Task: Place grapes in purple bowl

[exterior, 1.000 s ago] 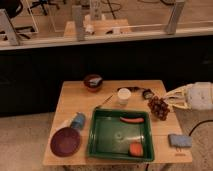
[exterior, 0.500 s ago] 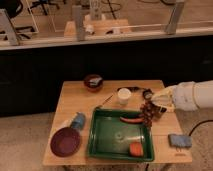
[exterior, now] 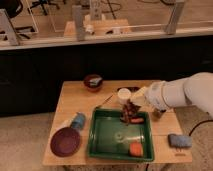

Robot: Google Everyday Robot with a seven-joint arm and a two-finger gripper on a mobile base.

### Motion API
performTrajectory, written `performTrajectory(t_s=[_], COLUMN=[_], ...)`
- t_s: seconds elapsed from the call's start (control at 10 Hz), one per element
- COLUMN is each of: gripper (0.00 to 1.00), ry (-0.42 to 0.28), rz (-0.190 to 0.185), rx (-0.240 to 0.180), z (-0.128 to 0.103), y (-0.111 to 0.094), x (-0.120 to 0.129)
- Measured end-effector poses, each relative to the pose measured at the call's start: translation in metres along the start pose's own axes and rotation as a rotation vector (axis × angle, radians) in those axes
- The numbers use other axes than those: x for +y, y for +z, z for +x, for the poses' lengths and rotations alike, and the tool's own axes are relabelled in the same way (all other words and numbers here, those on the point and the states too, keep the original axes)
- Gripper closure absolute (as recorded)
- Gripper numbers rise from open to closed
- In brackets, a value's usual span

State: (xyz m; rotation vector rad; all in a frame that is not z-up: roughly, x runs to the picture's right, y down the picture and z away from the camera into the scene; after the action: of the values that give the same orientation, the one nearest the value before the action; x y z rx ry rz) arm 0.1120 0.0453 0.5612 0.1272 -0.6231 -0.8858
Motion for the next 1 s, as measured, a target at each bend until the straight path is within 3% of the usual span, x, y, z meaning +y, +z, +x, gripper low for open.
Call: performTrajectory(t_s=[0.6, 1.0], gripper=[1.0, 1.0], ry=[-0.2, -0.271], rz=[0.005, -0.003], rx=[-0.107, -0.165], z=[-0.094, -0.122], y=[0.033, 0.059], x=[-0.034, -0.058])
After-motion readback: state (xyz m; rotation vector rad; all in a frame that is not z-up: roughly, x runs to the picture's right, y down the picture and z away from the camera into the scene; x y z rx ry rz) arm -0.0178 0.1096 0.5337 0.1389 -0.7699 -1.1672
